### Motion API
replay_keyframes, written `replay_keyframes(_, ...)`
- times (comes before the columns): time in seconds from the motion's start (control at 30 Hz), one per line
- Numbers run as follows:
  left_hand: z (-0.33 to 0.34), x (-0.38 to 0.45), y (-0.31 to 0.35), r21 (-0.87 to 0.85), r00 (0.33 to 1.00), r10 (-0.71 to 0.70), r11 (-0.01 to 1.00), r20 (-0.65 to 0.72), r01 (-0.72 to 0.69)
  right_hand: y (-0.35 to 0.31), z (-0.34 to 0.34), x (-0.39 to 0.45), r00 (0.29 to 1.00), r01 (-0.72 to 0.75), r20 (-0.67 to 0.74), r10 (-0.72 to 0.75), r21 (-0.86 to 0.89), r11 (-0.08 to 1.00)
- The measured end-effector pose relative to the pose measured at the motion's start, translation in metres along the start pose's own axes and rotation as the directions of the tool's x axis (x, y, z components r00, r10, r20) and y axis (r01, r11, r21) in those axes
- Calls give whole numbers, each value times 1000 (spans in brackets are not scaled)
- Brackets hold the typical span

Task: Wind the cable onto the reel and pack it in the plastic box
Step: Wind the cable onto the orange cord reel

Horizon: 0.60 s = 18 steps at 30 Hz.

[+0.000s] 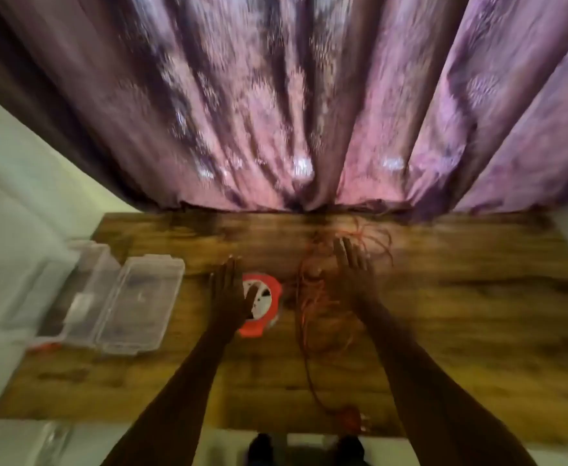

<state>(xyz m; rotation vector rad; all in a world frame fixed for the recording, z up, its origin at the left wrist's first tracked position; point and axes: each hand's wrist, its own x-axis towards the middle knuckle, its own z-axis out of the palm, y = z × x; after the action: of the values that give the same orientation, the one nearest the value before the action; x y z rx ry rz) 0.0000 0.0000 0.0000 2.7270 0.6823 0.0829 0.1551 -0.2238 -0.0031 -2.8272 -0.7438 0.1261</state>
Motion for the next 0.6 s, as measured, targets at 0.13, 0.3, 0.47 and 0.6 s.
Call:
replay_keyframes(0.13, 39, -34, -18, -78, 992, -119, 990, 30, 121, -13, 33, -15, 991, 125, -41, -125, 1, 992)
replay_keyframes(0.3, 69, -50, -19, -252, 972, -235, 942, -27, 221, -24, 75, -21, 962, 266, -36, -269, -76, 961)
replay_keyframes(0.47, 88, -27, -27, -356, 974, -213, 918, -77, 173, -10, 104, -7, 988, 153, -19, -156, -107, 982)
replay_keyframes(0.6, 98, 16, -29, -458, 973, -143, 888, -183, 44, 9, 115, 19, 984, 113, -125, -127, -109, 988)
